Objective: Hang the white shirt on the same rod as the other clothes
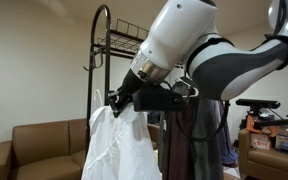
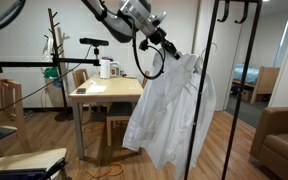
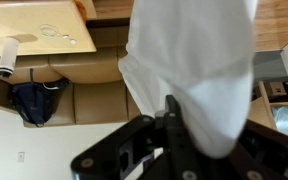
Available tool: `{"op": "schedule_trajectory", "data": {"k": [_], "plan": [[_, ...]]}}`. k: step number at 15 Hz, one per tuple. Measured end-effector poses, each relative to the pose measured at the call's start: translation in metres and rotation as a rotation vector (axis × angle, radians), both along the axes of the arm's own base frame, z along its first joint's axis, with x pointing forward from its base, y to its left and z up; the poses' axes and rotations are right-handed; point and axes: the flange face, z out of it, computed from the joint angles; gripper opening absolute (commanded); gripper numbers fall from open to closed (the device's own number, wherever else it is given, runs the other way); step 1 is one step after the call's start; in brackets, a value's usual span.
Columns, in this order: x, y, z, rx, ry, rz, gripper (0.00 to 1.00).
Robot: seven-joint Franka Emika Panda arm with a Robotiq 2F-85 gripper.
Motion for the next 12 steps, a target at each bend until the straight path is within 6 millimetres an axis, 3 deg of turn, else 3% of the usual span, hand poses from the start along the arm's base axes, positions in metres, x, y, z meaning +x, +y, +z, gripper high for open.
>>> {"op": "schedule_trajectory", "data": {"k": [12], "plan": [[-0.068,-0.013,0.019,-0.007,0.145,0.099,0.08]]}}
